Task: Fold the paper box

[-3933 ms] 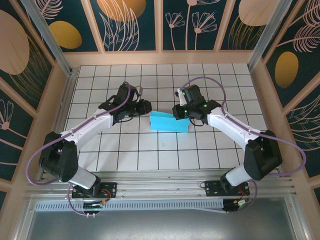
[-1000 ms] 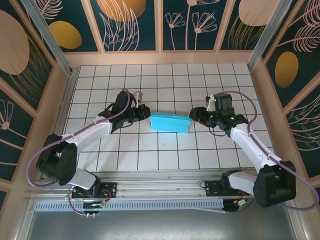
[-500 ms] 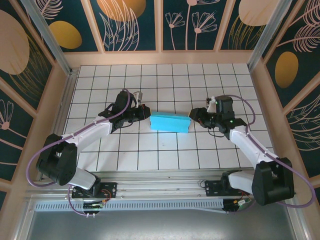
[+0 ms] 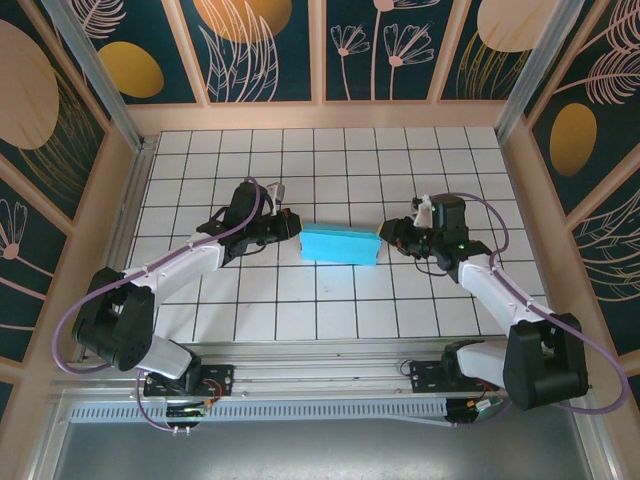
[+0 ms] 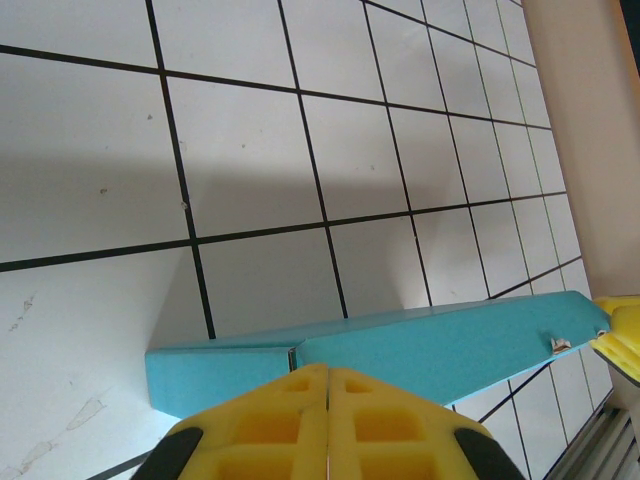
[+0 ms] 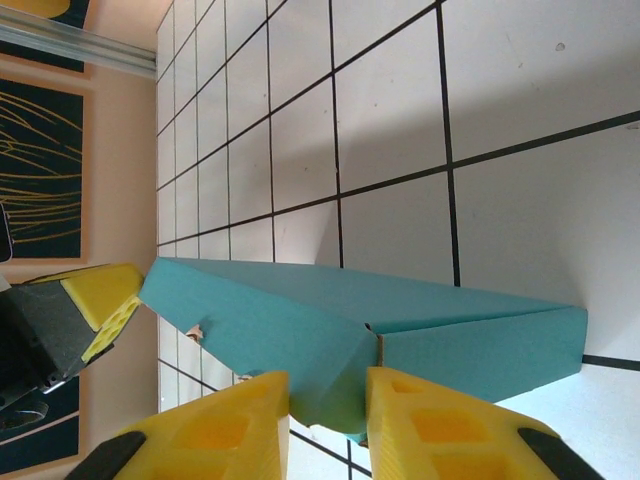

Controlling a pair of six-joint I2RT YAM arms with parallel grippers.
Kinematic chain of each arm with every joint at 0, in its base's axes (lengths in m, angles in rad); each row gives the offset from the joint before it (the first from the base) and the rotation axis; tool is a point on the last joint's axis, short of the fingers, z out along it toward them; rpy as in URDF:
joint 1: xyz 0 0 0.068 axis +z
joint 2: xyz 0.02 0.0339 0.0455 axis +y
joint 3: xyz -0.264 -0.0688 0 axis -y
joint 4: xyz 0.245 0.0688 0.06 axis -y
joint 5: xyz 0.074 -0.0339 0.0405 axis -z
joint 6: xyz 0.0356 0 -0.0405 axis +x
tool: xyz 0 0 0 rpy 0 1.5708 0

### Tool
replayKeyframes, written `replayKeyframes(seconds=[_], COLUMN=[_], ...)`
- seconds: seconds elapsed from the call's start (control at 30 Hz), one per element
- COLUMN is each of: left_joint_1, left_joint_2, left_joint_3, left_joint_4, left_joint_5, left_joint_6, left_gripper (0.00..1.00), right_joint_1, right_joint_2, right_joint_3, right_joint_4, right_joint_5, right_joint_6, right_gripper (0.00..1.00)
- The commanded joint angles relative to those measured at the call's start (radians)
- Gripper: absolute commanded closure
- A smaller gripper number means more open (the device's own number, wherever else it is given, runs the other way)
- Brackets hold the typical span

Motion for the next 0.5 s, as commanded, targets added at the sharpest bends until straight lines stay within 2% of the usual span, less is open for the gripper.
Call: replayKeyframes(seconds=[0.0, 0.27, 0.47], left_joint_1=[0.002, 0.002, 0.002], left_joint_2=[0.047, 0.045, 0.034], left_joint_3=[-0.042, -0.085, -0.091], left_joint_4=[-0.158, -0.163, -0.156], left_joint_5=[-0.033, -0.04, -0.04], left_joint_6=[0.015, 0.019, 0.018], left_gripper=[0.94, 0.94, 0.94], right_joint_1=[-0.008, -0.009, -0.016], right_joint_2=[0.006, 0.006, -0.033], right_joint_3=[-0.062, -0.15, -0.048], right_joint_4=[-0.021, -0.007, -0.036], right_joint_5=[0.042, 0.088, 0.037], right_joint_6=[0.011, 0.015, 0.028], right_gripper=[0.75, 0.78, 0.68])
